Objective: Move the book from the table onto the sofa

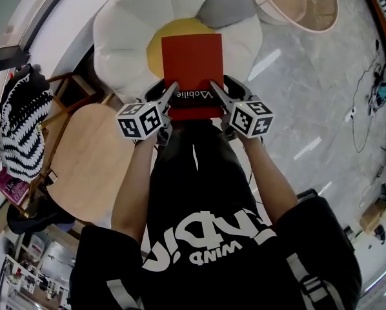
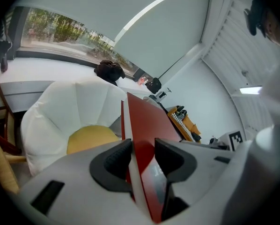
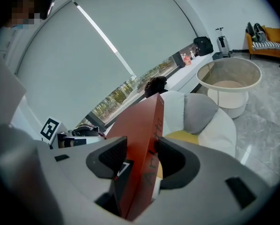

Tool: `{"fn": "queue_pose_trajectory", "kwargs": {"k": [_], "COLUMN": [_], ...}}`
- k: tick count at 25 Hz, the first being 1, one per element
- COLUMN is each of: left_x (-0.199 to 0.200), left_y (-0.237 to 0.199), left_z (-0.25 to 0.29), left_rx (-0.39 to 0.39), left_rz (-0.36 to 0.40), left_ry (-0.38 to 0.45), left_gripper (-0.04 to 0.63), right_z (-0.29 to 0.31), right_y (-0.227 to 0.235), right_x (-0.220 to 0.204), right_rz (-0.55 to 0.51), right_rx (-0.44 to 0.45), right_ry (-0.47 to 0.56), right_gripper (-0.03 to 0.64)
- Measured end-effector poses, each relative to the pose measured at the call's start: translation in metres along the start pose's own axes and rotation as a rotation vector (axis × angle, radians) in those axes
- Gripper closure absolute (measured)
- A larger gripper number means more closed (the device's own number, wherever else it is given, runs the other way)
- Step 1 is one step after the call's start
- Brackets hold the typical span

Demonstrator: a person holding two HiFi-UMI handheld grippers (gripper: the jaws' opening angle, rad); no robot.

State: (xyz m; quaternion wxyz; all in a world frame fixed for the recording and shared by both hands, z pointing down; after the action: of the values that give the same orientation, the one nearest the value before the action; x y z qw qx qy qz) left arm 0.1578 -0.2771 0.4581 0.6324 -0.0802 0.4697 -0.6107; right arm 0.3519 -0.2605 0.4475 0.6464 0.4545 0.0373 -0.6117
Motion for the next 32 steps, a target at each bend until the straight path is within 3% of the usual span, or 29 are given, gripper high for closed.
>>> {"fn": "queue_pose_trajectory", "kwargs": {"k": [15, 32], "left_x": [-0.007, -0.064], "left_y": [-0.097, -0.218], "left_z": [0.100, 0.220], "left_rx": [0.006, 0.026], "left_rz": [-0.013, -0.015], "left_ry": [-0.032, -0.059], "left_gripper": [0.431, 0.431], "right_z": [0.112, 0.236], "right_y": [0.080, 0.191], "right_x": [-0.024, -0.101], "right_rz": [0.011, 0.022], "right_rx": [-0.005, 0.001], "right_ry": [-0.024, -0.054], "right_gripper": [0.414, 0.416]}}
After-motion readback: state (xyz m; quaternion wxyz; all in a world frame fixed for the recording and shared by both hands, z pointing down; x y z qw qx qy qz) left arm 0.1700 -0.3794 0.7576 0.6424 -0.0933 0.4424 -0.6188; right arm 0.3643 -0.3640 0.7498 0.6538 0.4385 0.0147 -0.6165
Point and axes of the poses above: the fingertips, and each gripper's own axes: z forward along the fingers, y to its right, x out of its top, the point moved 5 cm from there along -z, backward along the fingers
